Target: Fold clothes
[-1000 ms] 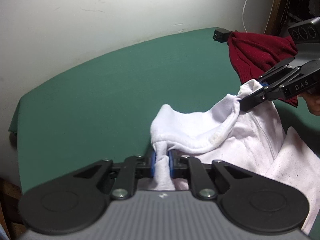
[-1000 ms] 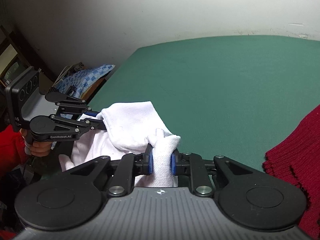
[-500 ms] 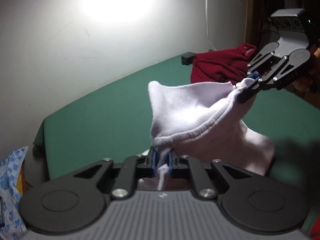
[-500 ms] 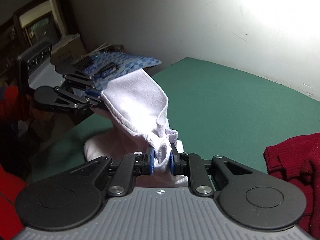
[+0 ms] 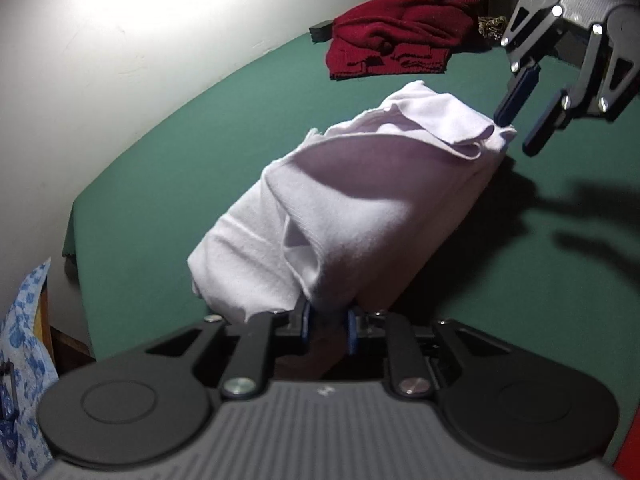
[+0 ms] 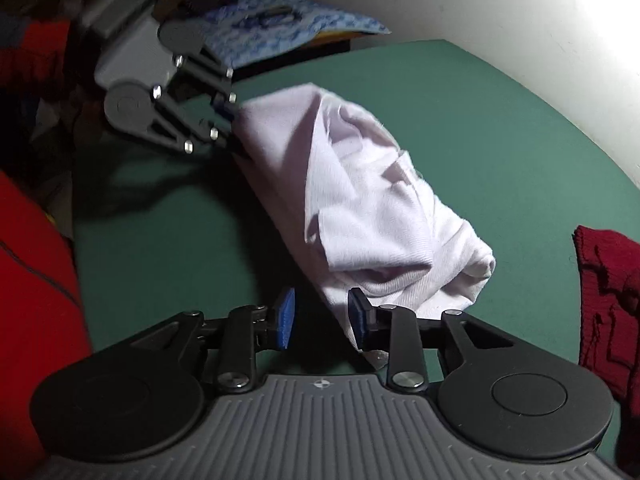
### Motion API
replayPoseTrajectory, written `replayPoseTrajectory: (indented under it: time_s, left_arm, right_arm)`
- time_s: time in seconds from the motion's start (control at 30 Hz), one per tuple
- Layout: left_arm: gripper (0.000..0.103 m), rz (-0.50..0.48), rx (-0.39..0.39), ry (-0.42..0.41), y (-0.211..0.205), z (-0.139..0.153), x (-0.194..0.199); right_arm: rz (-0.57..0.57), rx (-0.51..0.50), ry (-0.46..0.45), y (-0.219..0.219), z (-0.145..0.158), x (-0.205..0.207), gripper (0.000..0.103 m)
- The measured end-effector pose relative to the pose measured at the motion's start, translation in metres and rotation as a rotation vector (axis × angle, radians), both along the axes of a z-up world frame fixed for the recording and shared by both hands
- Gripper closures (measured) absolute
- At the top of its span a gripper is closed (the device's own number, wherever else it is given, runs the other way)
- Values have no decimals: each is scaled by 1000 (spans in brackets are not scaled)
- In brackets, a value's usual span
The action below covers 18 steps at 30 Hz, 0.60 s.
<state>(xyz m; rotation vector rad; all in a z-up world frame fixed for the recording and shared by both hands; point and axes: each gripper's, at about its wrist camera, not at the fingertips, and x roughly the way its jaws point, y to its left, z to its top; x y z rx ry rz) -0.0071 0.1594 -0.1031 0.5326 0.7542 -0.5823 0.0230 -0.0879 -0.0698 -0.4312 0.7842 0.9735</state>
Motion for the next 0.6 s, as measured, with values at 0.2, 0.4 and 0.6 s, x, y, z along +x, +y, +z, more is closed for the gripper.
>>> replayPoseTrajectory:
  time_s: [0.2, 0.4, 0.6]
  left_arm:
    - [76, 5, -5, -10, 10, 20, -24]
    - [54, 56, -126, -18, 1, 31, -2]
    - [91, 88, -145, 65, -15, 9, 19]
  right_arm:
    - [-166, 205, -34, 13, 15, -8, 65]
    - [-91, 83, -135, 73, -22, -16, 68]
    - [-77, 10, -142, 73, -26, -23, 103]
